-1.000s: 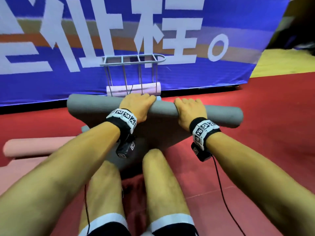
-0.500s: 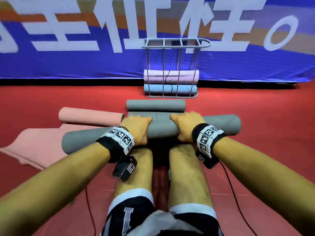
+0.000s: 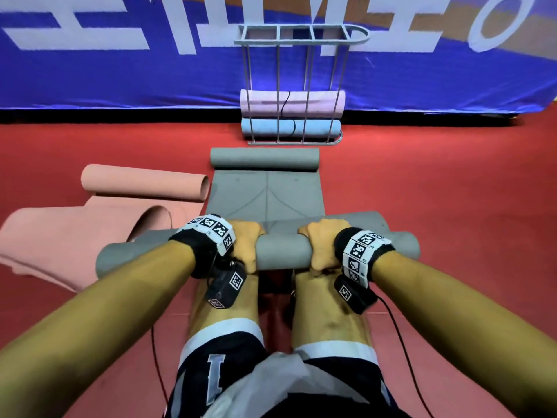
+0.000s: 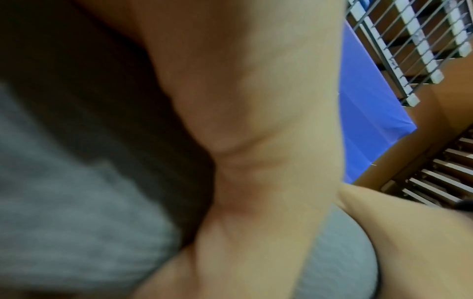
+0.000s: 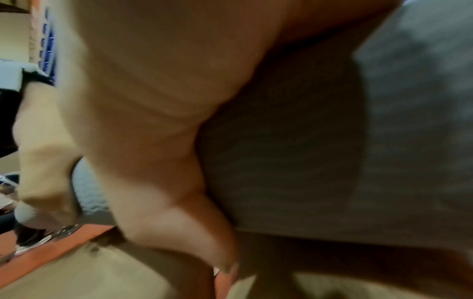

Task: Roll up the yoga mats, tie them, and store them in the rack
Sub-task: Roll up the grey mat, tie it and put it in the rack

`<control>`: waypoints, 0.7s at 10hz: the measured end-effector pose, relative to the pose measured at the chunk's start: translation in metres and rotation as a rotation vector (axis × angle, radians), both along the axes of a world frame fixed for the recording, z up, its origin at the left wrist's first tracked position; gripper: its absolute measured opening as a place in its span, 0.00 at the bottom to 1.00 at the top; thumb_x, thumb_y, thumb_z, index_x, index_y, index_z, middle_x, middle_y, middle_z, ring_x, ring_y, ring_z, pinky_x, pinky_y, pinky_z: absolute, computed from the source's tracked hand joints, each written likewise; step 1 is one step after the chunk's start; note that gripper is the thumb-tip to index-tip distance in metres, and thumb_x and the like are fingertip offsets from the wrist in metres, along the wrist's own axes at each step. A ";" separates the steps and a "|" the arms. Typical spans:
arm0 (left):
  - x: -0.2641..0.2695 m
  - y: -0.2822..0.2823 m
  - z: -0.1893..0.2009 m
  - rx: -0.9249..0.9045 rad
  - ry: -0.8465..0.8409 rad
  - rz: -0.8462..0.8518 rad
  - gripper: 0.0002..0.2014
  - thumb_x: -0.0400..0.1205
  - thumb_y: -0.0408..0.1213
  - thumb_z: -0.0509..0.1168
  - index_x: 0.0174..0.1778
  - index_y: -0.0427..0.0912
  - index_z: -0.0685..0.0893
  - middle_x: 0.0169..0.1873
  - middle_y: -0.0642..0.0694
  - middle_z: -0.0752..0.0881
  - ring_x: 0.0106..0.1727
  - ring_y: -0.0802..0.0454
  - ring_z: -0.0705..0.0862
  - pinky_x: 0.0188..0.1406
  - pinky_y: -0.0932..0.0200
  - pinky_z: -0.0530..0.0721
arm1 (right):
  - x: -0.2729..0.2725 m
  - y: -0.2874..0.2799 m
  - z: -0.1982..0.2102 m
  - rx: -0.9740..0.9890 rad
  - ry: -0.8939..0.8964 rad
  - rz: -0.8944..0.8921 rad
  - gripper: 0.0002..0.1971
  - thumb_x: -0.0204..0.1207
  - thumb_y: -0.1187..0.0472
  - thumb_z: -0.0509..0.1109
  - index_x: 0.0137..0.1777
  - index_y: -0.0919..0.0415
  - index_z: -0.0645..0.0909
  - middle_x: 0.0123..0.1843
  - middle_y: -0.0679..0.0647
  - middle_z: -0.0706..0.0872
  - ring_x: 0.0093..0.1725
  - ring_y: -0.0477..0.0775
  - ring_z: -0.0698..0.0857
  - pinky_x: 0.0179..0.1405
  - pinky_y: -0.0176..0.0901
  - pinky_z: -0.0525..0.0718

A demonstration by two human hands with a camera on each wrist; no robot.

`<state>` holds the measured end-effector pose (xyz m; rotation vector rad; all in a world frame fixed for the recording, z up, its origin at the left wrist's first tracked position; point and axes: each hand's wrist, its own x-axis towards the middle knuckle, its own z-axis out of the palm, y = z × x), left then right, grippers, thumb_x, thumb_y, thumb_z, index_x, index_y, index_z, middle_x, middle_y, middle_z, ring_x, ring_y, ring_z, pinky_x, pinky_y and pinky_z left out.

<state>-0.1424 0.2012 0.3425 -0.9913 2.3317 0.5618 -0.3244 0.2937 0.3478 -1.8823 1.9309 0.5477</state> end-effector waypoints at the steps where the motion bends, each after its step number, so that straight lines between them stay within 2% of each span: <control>1: -0.004 -0.009 -0.018 0.016 0.001 -0.012 0.20 0.74 0.38 0.82 0.53 0.57 0.79 0.46 0.53 0.86 0.43 0.55 0.84 0.39 0.64 0.81 | -0.002 0.001 -0.004 0.004 0.003 -0.013 0.28 0.54 0.45 0.83 0.53 0.42 0.75 0.41 0.45 0.83 0.40 0.56 0.83 0.43 0.45 0.84; 2: -0.006 -0.014 -0.023 0.062 -0.007 0.001 0.19 0.73 0.36 0.82 0.52 0.56 0.80 0.45 0.53 0.86 0.42 0.56 0.85 0.26 0.73 0.78 | -0.003 0.005 -0.009 -0.085 -0.003 -0.033 0.31 0.55 0.39 0.80 0.57 0.44 0.73 0.48 0.47 0.82 0.49 0.58 0.84 0.48 0.49 0.84; 3: -0.006 -0.020 -0.029 0.092 -0.011 -0.011 0.19 0.73 0.34 0.82 0.50 0.55 0.81 0.45 0.52 0.86 0.41 0.58 0.85 0.23 0.75 0.79 | -0.002 0.019 -0.026 -0.240 0.037 -0.095 0.38 0.55 0.32 0.76 0.63 0.48 0.73 0.59 0.51 0.78 0.59 0.60 0.79 0.58 0.57 0.78; 4: -0.008 -0.026 -0.037 0.155 0.031 0.018 0.20 0.72 0.32 0.83 0.48 0.56 0.82 0.40 0.54 0.86 0.35 0.63 0.86 0.23 0.76 0.80 | 0.000 0.023 -0.029 -0.224 0.092 -0.131 0.37 0.55 0.31 0.73 0.61 0.49 0.74 0.57 0.52 0.84 0.58 0.62 0.84 0.59 0.58 0.77; 5: -0.003 -0.017 -0.032 0.302 0.098 0.104 0.15 0.67 0.26 0.84 0.41 0.46 0.88 0.27 0.55 0.85 0.23 0.63 0.82 0.22 0.69 0.80 | -0.001 0.010 -0.014 -0.149 0.073 -0.104 0.35 0.53 0.31 0.74 0.58 0.48 0.79 0.53 0.54 0.89 0.51 0.63 0.88 0.51 0.52 0.83; 6: 0.004 -0.011 -0.024 0.271 0.205 0.133 0.20 0.57 0.33 0.87 0.40 0.42 0.88 0.29 0.51 0.89 0.28 0.56 0.84 0.32 0.58 0.85 | -0.002 0.003 -0.009 -0.109 0.083 -0.059 0.35 0.51 0.29 0.75 0.57 0.47 0.82 0.51 0.54 0.90 0.49 0.62 0.89 0.48 0.49 0.84; 7: 0.012 0.003 -0.018 0.022 0.170 0.068 0.27 0.56 0.55 0.85 0.45 0.52 0.81 0.38 0.53 0.88 0.39 0.50 0.86 0.38 0.55 0.80 | -0.001 0.005 -0.010 -0.100 0.058 -0.043 0.33 0.51 0.31 0.76 0.55 0.47 0.83 0.46 0.52 0.90 0.42 0.59 0.85 0.49 0.48 0.86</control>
